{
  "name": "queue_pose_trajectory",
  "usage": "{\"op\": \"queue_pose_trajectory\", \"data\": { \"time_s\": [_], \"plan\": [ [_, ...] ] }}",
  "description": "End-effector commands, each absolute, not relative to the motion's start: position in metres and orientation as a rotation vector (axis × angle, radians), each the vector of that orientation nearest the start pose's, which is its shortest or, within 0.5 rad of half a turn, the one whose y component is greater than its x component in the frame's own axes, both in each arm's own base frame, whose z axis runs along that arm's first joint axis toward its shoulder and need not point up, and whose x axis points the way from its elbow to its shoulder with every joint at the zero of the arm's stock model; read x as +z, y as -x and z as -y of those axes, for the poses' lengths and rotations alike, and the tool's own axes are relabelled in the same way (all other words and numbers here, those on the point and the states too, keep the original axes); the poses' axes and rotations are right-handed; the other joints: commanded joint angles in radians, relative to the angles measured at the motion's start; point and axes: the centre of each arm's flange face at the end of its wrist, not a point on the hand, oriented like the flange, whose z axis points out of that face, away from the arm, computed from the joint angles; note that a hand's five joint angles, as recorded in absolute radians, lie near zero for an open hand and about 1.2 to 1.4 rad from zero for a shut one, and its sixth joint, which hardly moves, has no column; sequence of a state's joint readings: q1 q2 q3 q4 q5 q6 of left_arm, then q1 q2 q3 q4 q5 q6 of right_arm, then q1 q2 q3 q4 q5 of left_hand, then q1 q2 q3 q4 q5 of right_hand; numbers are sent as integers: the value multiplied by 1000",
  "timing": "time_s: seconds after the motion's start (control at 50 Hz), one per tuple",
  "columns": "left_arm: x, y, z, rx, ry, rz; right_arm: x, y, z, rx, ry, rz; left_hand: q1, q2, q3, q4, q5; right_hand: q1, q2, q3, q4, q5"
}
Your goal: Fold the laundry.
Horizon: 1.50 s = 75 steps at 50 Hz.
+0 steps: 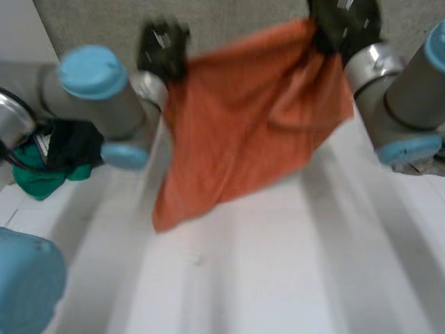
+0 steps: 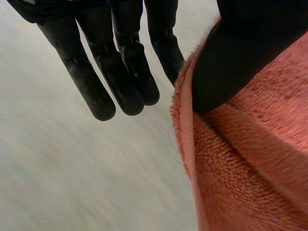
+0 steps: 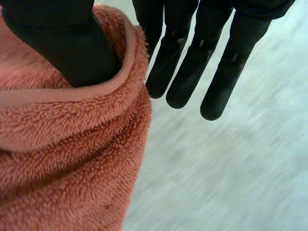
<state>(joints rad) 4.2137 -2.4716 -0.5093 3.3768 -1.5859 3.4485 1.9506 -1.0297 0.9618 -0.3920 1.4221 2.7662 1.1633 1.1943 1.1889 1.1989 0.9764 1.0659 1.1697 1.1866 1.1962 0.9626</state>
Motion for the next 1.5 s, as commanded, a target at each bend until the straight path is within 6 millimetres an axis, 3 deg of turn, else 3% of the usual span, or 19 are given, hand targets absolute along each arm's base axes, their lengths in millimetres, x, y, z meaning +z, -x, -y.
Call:
{"op": "queue_pose_trajectory", "data": {
  "time_s": [0.02,0.08,0.16,0.18,0.24,0.26,0.32,0.34,0.42,0.5,0.54,0.56,0.68,0.84,0.96,1.06,1.12,1.3,1.5],
  "plan": [
    [370,344,368,-3057,-592,-1432,390,-298,382,-2833,664,-1075,233,202,207,197,245,330,227,210,200,259],
    [357,335,359,-2966,-629,-1520,387,-296,382,-2781,682,-1094,233,202,207,197,245,330,227,210,200,259],
    [321,323,347,-2789,-698,-1678,358,-296,380,-2630,772,-1239,233,202,207,197,245,330,227,210,200,259],
    [302,318,341,-2712,-729,-1748,342,-295,376,-2556,815,-1316,233,202,207,197,245,330,227,210,200,259],
    [272,312,331,-2589,-770,-1859,314,-294,368,-2427,883,-1451,233,202,207,197,245,330,227,210,200,259],
    [250,307,322,-2504,-805,-1932,292,-292,360,-2329,929,-1548,233,202,207,197,245,330,227,210,200,259],
    [218,303,307,-2382,-869,-2037,256,-287,349,-2174,988,-1700,233,202,207,197,245,330,227,210,200,259],
    [200,303,295,-2318,-923,-2091,232,-283,343,-2075,1017,-1802,233,202,207,197,245,330,227,210,200,259],
    [164,306,271,-2191,-1080,-2179,179,-274,333,-1851,1056,-2012,233,202,207,197,245,330,227,210,200,259],
    [155,309,267,-2165,-1142,-2169,148,-264,332,-1702,1007,-2178,233,202,207,197,245,330,227,210,200,259],
    [157,308,269,-2165,-1129,-2166,142,-259,335,-1673,956,-2232,233,202,207,197,245,263,159,142,133,192],
    [159,306,271,-2167,-1111,-2165,139,-253,338,-1646,894,-2291,233,202,207,197,245,-19,-123,-140,-150,-91],
    [160,300,274,-2143,-1076,-2178,137,-235,345,-1614,692,-2425,233,202,207,197,245,-644,-748,-765,-774,-715],
    [153,295,275,-2085,-1074,-2222,129,-213,335,-1468,514,-2542,233,202,207,197,245,-671,-775,-792,-801,-742],
    [154,293,278,-2086,-1062,-2216,149,-207,324,-1507,515,-2493,233,202,207,197,245,-680,-784,-801,-810,-751],
    [160,292,280,-2099,-1051,-2208,176,-202,319,-1577,626,-2431,233,202,207,197,245,-692,-795,-812,-822,-763],
    [163,292,279,-2099,-1051,-2208,181,-201,307,-1558,793,-2422,233,202,207,197,245,-686,-790,-807,-816,-757],
    [163,291,279,-2093,-1057,-2214,157,-186,280,-1416,1238,-2514,233,202,207,197,245,-615,-719,-736,-746,-687],
    [159,292,279,-2083,-1065,-2223,136,-183,297,-1554,1215,-2478,233,202,207,197,245,-615,-719,-736,-746,-687]
  ]
}}
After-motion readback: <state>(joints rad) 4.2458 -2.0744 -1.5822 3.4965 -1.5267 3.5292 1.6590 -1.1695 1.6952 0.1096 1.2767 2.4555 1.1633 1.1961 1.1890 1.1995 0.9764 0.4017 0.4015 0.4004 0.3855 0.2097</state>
